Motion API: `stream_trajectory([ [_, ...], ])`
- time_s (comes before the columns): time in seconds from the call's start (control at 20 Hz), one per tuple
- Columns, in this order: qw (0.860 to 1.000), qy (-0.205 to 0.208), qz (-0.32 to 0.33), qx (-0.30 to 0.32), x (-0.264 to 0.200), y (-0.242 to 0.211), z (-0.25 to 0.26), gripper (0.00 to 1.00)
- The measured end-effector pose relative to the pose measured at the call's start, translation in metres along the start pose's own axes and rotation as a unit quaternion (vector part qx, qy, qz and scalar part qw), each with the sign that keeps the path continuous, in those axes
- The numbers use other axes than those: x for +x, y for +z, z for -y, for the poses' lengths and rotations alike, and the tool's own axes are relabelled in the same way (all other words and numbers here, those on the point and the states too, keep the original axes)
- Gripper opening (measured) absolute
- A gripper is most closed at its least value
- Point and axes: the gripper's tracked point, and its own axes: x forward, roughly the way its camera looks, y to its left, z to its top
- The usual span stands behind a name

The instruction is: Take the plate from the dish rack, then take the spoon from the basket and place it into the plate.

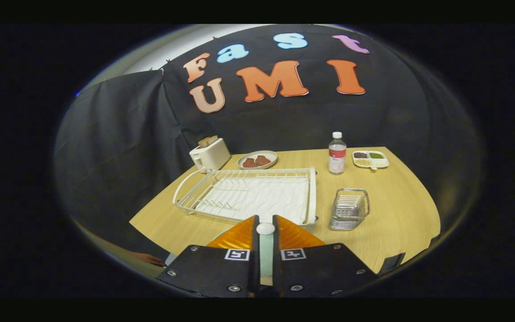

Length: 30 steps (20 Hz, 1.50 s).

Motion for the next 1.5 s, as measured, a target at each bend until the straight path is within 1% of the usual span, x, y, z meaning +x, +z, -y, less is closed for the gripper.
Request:
stream_trajectory([
  [0.25,0.999,0.035,-0.033,-0.006,0.02,-0.025,-0.023,0.11],
  [0.45,0.997,0.056,-0.048,-0.013,0.036,-0.034,-0.038,0.11],
  [0.6,0.997,0.056,-0.048,-0.027,0.047,-0.039,-0.046,0.11],
  [0.75,0.996,0.063,-0.048,-0.027,0.054,-0.042,-0.054,0.11],
  [1.0,0.997,0.051,-0.053,-0.031,0.054,-0.051,-0.047,0.12],
  [1.1,0.997,0.048,-0.061,-0.02,0.052,-0.057,-0.042,0.14],
  [1.3,0.996,0.03,-0.086,0.013,0.047,-0.073,-0.025,0.18],
  [1.5,0.994,0.007,-0.096,0.049,0.043,-0.086,-0.007,0.23],
])
